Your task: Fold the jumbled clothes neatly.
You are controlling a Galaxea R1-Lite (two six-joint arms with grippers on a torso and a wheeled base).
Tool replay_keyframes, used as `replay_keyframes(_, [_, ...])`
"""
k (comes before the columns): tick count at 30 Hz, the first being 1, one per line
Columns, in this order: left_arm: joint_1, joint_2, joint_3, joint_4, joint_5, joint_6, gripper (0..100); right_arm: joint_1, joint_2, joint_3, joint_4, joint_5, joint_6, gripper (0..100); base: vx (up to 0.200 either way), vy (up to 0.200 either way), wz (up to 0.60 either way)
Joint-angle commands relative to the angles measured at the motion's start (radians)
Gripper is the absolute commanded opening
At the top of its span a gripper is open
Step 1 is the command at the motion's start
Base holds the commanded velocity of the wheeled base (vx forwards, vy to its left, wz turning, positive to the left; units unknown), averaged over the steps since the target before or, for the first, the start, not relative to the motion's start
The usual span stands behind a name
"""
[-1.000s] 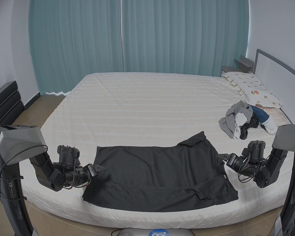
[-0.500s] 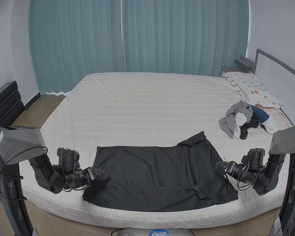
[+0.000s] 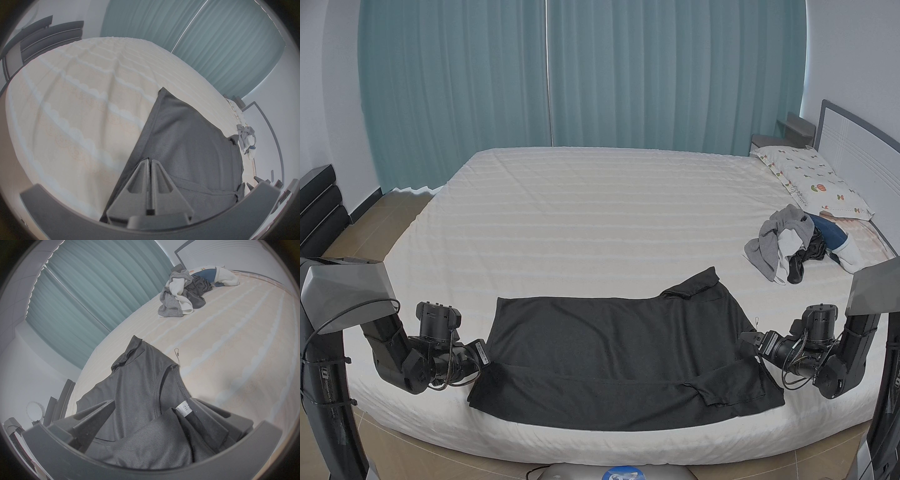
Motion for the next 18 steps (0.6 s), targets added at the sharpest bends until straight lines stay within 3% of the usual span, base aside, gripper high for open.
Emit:
replay_keyframes(1, [0.013,0.006,-0.004,-0.002,0.012,-0.002,0,0.0,0.003,-0.001,0.0,0.001,0.0,100,0.0,0.0,0.0])
replay_keyframes(18, [0.028,0.04,-0.015,-0.021,0.007,-0.013,0,0.0,0.049,-0.045,0.0,0.004,-0.005,100,0.0,0.0,0.0])
